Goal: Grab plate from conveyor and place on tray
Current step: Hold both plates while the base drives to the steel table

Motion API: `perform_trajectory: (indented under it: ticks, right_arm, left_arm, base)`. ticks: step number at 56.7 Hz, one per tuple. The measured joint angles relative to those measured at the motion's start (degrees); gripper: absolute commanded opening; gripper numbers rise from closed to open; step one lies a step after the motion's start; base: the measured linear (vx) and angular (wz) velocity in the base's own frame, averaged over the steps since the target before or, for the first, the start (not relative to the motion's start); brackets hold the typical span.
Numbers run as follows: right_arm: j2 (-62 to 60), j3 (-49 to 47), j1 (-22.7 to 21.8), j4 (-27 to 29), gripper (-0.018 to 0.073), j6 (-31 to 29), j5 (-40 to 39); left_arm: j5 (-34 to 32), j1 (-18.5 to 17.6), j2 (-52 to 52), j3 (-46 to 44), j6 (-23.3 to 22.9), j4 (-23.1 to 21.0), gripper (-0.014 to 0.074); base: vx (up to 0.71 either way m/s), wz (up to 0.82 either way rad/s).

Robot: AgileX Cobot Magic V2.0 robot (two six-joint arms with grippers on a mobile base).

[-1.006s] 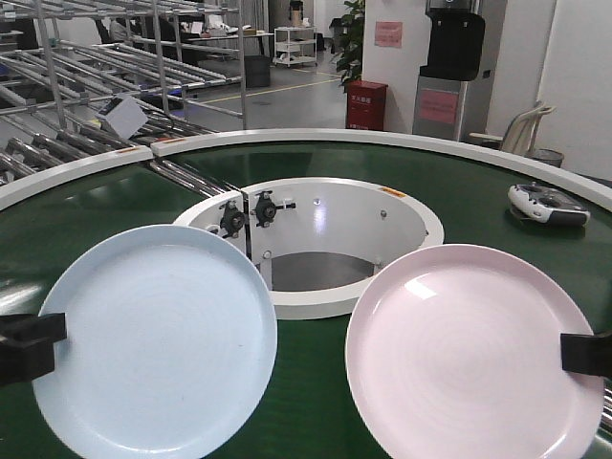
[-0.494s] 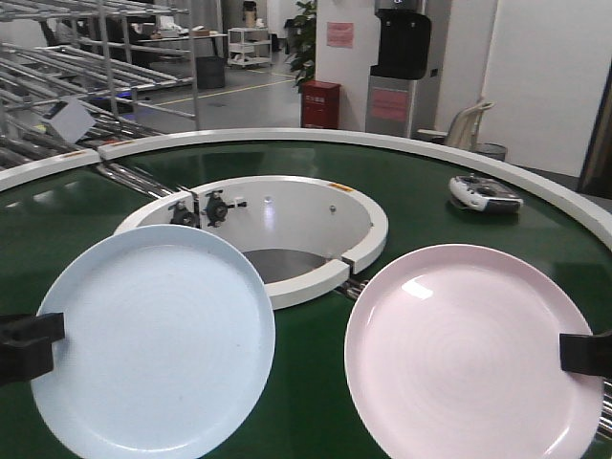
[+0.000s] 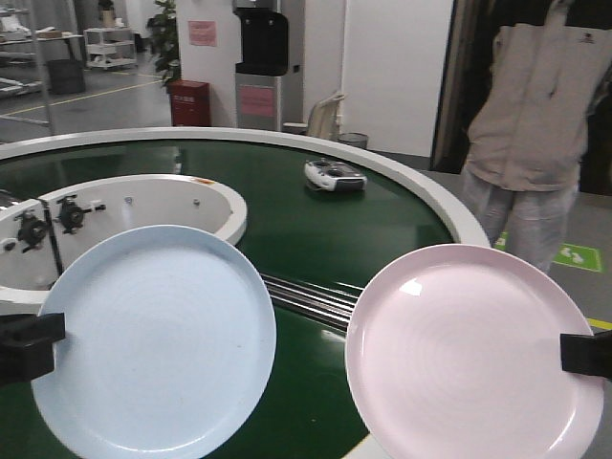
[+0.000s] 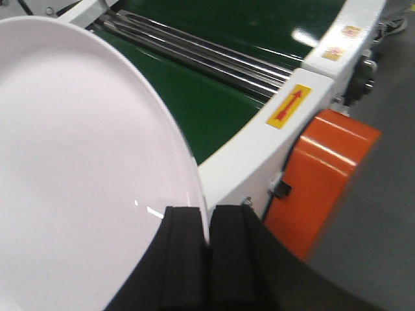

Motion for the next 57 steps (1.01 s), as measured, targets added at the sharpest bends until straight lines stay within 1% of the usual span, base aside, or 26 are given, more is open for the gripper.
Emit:
perform_trajectory:
  ticks: [57]
  right_arm:
    - [0.0, 0.0, 0.0, 0.0, -0.001, 0.0, 0.07]
  left_arm:
    - [0.0, 0.0, 0.0, 0.0, 0.0, 0.0, -0.0006]
  base:
    - [-0.12, -0.54]
